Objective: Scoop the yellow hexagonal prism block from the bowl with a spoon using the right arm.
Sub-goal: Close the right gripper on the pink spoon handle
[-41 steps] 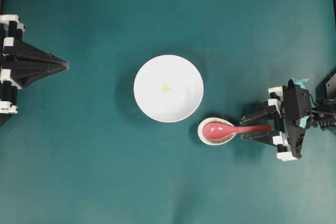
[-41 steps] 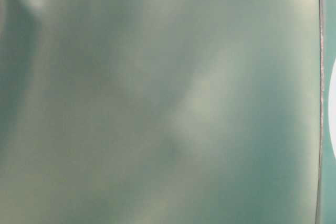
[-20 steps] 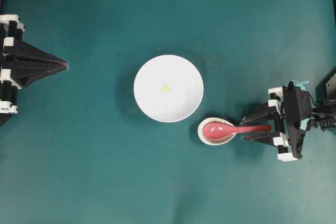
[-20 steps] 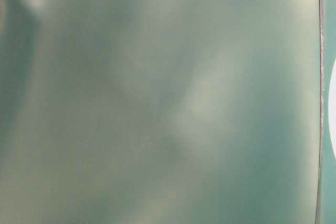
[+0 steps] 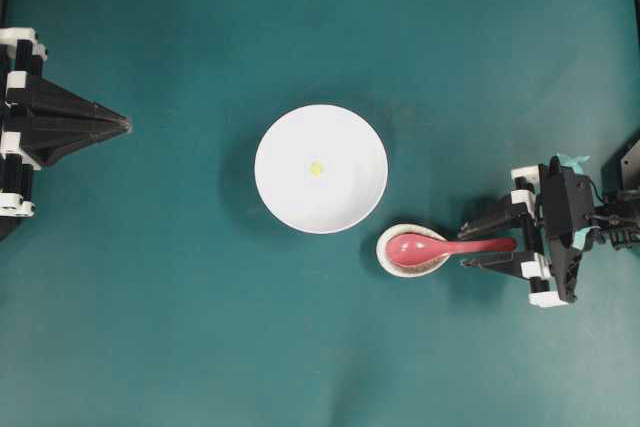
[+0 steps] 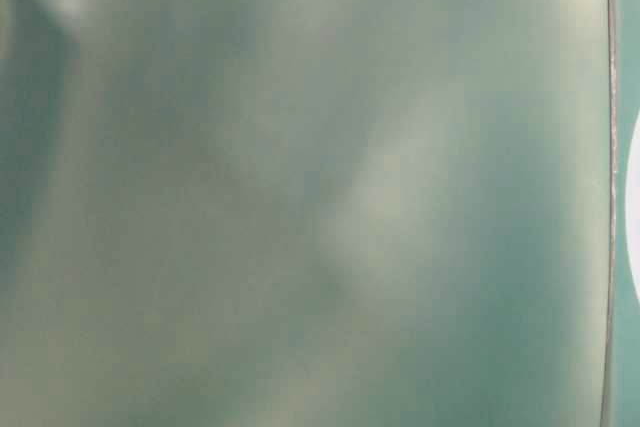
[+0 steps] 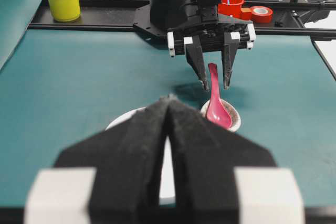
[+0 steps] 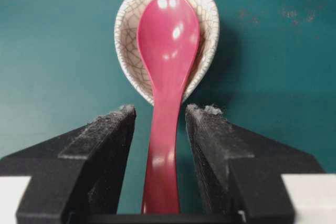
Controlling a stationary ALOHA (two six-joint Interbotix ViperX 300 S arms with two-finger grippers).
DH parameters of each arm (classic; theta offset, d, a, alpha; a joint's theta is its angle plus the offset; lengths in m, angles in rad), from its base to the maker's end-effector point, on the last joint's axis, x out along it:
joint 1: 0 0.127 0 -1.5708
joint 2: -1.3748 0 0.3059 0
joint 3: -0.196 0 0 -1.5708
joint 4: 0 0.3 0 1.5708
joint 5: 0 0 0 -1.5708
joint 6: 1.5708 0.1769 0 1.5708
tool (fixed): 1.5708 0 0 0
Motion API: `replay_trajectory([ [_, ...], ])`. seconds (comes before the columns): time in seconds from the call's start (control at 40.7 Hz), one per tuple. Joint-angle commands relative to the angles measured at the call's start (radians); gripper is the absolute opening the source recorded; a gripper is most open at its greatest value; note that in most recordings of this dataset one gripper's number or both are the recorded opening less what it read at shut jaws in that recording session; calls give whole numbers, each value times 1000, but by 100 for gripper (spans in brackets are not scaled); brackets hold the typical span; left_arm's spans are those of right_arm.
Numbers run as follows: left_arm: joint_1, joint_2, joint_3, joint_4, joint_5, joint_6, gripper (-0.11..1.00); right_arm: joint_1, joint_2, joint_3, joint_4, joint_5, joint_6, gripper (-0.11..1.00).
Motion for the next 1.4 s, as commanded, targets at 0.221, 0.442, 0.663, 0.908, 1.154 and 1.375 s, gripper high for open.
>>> replay_trajectory([
  [0.221, 2, 8, -21, 3, -11, -2, -1, 3, -6, -5, 3, -3, -2, 49],
  [0.442, 2, 8, -21, 3, -11, -2, -1, -3, -5, -6, 3, -3, -2, 43],
  [0.663, 2, 6, -20, 3, -11, -2, -1, -9, -5, -8, 3, -3, -2, 39],
  [0.908, 2, 8, -21, 3, -11, -2, -1, -11, -5, -9, 3, -3, -2, 36],
  [1.154, 2, 6, -21, 3, -11, -2, -1, -11, -5, -9, 3, -3, -2, 26],
  [1.375, 2, 6, -21, 3, -11, -2, -1, -12, -6, -23, 3, -3, -2, 23],
])
